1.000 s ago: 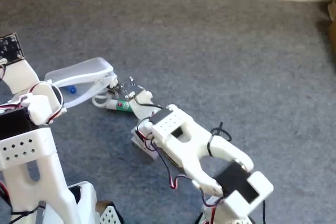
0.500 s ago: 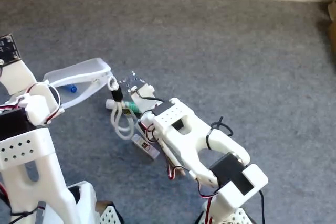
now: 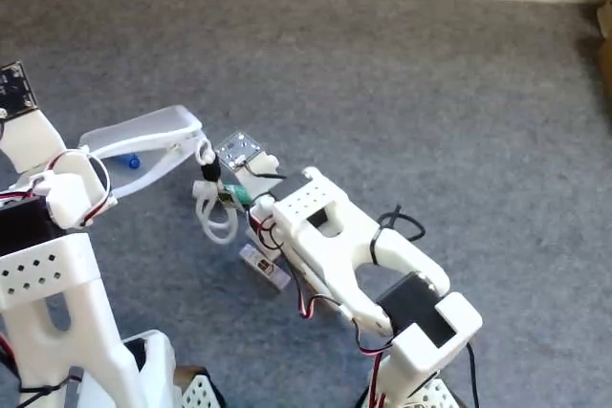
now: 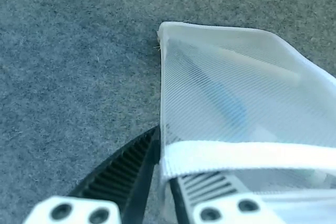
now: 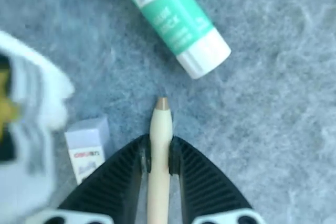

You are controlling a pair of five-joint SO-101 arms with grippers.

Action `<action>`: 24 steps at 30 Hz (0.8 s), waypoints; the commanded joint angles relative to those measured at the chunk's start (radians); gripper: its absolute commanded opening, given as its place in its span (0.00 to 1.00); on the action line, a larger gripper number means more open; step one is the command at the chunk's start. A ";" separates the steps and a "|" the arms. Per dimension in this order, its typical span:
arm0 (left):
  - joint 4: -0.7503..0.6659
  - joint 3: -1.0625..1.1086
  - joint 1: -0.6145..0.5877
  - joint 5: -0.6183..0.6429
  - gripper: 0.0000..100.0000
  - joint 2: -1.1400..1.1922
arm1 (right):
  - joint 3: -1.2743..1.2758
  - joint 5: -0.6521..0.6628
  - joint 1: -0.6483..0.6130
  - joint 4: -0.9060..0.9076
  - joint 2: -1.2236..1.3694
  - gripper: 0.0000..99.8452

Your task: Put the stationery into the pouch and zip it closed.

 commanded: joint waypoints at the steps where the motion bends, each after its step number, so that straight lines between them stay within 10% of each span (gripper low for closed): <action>1: -0.023 -0.007 -0.007 0.011 0.01 -0.004 | -0.028 0.014 0.001 0.056 -0.008 0.01; 24: -0.023 -0.007 -0.007 0.011 0.01 -0.004 | -0.024 0.074 0.001 0.061 -0.001 0.05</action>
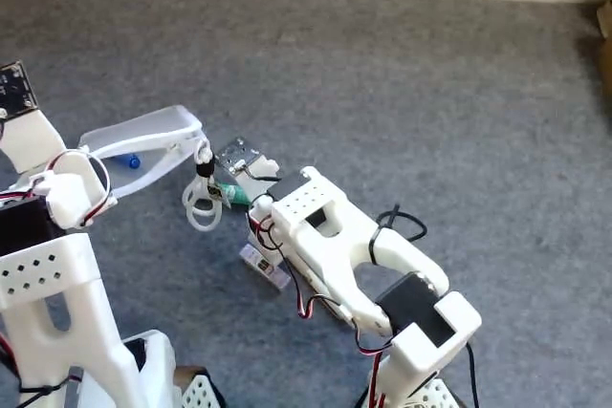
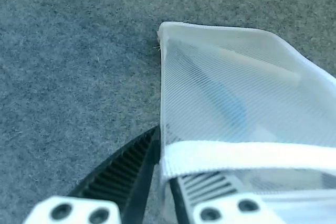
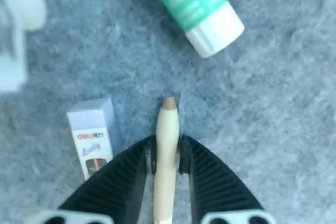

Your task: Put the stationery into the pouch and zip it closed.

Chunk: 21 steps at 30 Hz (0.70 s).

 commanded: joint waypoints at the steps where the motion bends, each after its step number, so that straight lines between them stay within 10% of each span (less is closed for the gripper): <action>1: -0.023 -0.007 -0.007 0.011 0.01 -0.004 | -0.016 0.072 0.005 0.012 -0.002 0.03; 21: -0.023 -0.007 -0.007 0.011 0.01 -0.002 | -0.027 0.080 -0.079 0.216 -0.015 0.00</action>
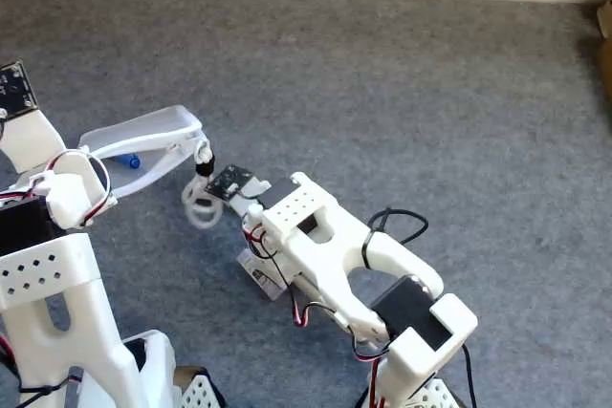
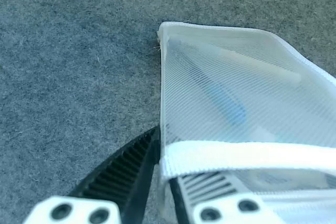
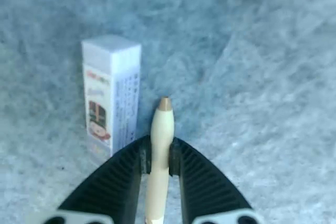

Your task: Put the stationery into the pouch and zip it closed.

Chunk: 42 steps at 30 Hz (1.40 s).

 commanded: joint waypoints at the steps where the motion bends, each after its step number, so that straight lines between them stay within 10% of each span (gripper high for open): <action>1: -0.023 -0.007 -0.007 0.011 0.01 -0.002 | -0.025 0.017 -0.024 0.018 -0.015 0.00; 42: -0.040 0.015 -0.004 0.012 0.01 -0.007 | 0.550 0.012 -0.045 -0.418 -1.141 0.01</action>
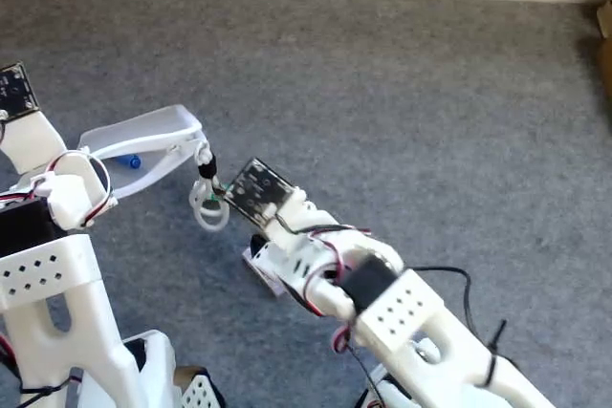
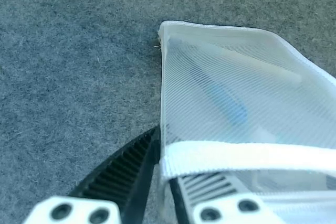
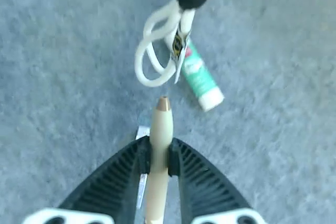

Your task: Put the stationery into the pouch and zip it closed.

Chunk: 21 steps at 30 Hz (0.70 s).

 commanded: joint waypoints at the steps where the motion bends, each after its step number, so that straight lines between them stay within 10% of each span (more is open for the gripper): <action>1: -0.021 -0.005 -0.002 0.012 0.01 -0.005 | 0.028 0.011 -0.008 -0.036 -0.145 0.01; 21: -0.023 -0.005 -0.001 0.015 0.01 -0.005 | 0.265 0.014 -0.064 -0.176 -0.490 0.01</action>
